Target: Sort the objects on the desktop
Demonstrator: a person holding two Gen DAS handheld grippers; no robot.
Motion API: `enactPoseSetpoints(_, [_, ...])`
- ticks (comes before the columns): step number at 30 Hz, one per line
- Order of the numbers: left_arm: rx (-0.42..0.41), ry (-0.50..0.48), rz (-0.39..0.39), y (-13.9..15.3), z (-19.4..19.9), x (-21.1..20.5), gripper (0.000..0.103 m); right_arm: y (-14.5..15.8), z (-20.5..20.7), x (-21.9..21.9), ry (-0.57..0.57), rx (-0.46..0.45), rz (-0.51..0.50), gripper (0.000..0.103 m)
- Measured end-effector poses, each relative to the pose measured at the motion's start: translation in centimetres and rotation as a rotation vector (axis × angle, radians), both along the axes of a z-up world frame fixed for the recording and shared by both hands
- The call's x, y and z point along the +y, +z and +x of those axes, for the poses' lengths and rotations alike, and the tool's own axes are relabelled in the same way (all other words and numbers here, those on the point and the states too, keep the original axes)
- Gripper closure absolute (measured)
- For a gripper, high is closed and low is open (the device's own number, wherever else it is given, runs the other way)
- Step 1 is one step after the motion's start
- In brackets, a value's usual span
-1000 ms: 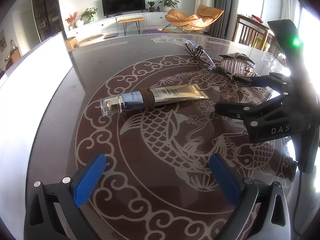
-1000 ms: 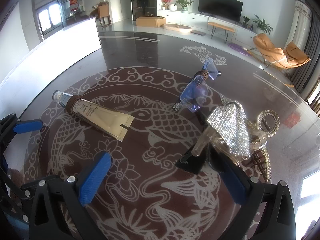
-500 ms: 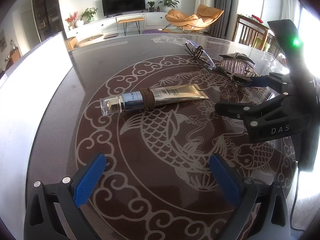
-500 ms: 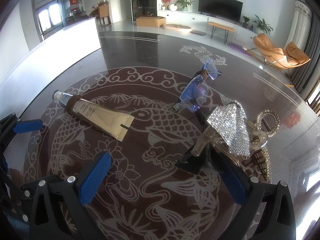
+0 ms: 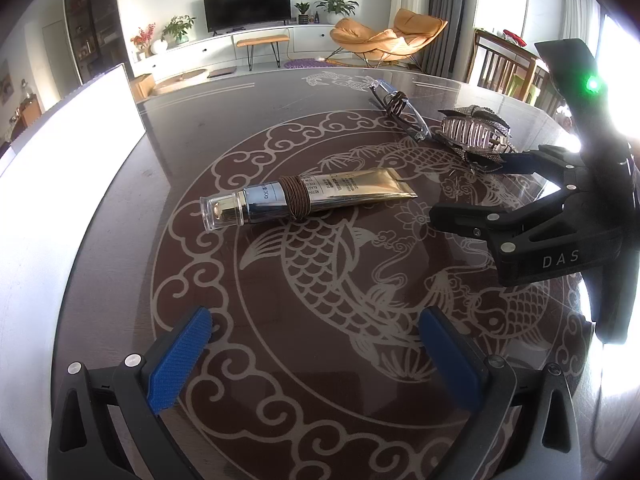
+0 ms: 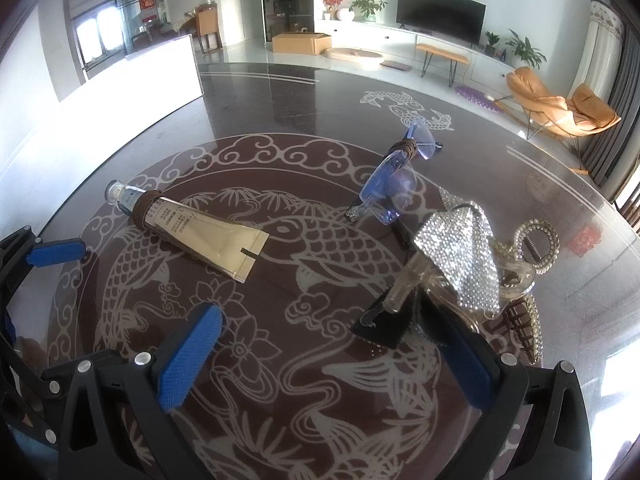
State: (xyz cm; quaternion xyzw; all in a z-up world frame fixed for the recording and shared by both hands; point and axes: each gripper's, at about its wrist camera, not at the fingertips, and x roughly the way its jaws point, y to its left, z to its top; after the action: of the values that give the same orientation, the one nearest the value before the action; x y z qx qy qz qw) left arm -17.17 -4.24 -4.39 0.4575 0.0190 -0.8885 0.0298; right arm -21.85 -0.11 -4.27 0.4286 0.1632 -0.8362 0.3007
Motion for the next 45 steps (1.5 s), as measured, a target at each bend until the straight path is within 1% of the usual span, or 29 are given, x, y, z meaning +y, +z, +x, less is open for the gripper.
enactPoseSetpoints(35, [0.0, 0.0, -0.004, 0.0, 0.1, 0.0, 0.0, 0.0, 0.1, 0.1, -0.001, 0.001, -0.001, 0.0])
enactPoseSetpoints(37, [-0.029, -0.057, -0.004, 0.1, 0.5, -0.1, 0.0, -0.1, 0.1, 0.1, -0.001, 0.001, -0.001, 0.0])
enactPoseSetpoints(39, [-0.059, -0.122, -0.004, 0.1, 1.7, -0.7, 0.0, -0.1, 0.1, 0.1, -0.001, 0.001, -0.001, 0.0])
enactPoseSetpoints(40, [-0.057, -0.146, -0.004, 0.1, 2.3, -1.0, 0.0, -0.1, 0.1, 0.1, -0.001, 0.001, -0.001, 0.0])
enactPoseSetpoints(41, [-0.035, -0.183, -0.025, 0.4, 3.0, -1.4, 0.0, -0.1, 0.1, 0.1, -0.001, 0.001, -0.001, 0.0])
enactPoseSetpoints(42, [-0.015, -0.197, -0.061, 0.8, 3.1, -1.6, 0.0, -0.1, 0.1, 0.1, -0.001, 0.001, -0.001, 0.0])
enactPoseSetpoints(43, [0.008, -0.207, -0.124, 1.3, 2.9, -1.7, 0.0, -0.1, 0.1, 0.1, -0.001, 0.001, -0.001, 0.0])
enactPoseSetpoints(44, [0.019, -0.211, -0.166, 1.7, 2.3, -1.8, 0.0, -0.1, 0.1, 0.1, -0.001, 0.001, -0.001, 0.0])
enactPoseSetpoints(45, [0.024, -0.214, -0.183, 2.1, 1.6, -1.7, 0.0, -0.1, 0.1, 0.1, -0.001, 0.001, -0.001, 0.0])
